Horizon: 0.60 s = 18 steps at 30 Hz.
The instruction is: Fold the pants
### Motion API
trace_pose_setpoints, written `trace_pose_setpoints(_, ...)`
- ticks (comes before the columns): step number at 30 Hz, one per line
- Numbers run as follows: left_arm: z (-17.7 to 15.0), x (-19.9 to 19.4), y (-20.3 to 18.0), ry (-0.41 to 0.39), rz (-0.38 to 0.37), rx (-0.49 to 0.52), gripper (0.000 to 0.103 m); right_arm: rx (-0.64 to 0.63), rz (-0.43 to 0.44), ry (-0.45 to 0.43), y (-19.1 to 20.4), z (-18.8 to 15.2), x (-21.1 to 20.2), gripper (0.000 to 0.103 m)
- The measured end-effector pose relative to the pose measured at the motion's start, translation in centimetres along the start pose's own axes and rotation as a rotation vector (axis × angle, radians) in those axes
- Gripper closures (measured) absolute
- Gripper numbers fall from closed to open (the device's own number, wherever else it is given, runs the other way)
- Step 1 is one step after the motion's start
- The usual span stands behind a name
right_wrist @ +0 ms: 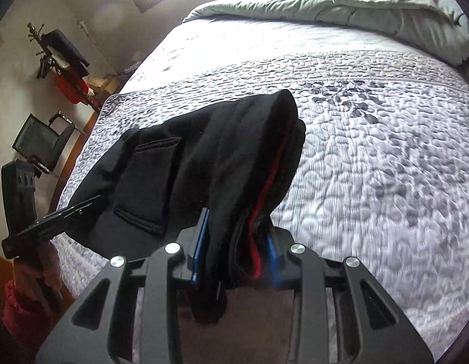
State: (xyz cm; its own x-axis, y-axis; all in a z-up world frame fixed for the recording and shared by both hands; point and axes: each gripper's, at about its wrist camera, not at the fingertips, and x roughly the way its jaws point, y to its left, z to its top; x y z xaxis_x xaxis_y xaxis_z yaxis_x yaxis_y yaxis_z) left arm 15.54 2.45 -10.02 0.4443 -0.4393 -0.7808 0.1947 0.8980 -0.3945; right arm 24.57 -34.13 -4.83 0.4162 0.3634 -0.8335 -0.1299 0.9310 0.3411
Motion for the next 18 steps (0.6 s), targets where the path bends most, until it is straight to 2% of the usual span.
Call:
trace_pose_setpoints(2, -0.5, 1.6, 1.2, 0.036, 0.018, 0.011, 0.072, 0.048, 0.016, 0.050, -1.7, 0.1, 2.5, 0.071)
trace_pose_setpoints(3, -0.9, 3.2, 1.8, 0.078, 0.035, 0.014, 0.071, 0.070, 0.018, 0.079, -2.4, -0.1, 3.8, 0.070)
trace_pose_setpoints(5, -1.8, 5.1, 2.9, 0.124, 0.072, 0.019, 0.062, 0.094, -0.018, 0.128, -4.1, -1.4, 6.5, 0.065)
trace_pose_setpoints(9, -3.6, 5.9, 4.2, 0.086, 0.073, 0.021, 0.048, 0.131, 0.027, 0.115, -5.9, -3.2, 7.2, 0.050)
trace_pose_setpoints(10, -3.7, 5.9, 4.3, 0.085, 0.072, 0.013, 0.044, 0.144, 0.043, 0.116, -6.2, -3.3, 7.1, 0.049)
trace_pose_setpoints(11, -3.8, 5.6, 4.4, 0.084, 0.074, 0.010, 0.043, 0.147, 0.044, 0.117, -6.4, -3.2, 6.9, 0.043)
trace_pose_setpoints(13, -3.9, 4.6, 4.1, 0.083, 0.112, 0.031, 0.041, 0.134, 0.017, 0.110, -6.0, -3.1, 5.5, 0.039)
trace_pose_setpoints(17, -4.7, 1.1, 2.8, 0.041, 0.235, 0.070, 0.037, 0.064, -0.129, 0.035, -4.4, -3.4, 1.0, 0.038)
trace_pose_setpoints(18, -4.9, 0.3, 2.7, 0.020, 0.246, 0.071, 0.035, 0.052, -0.126, 0.013, -3.8, -3.6, 0.0, 0.038)
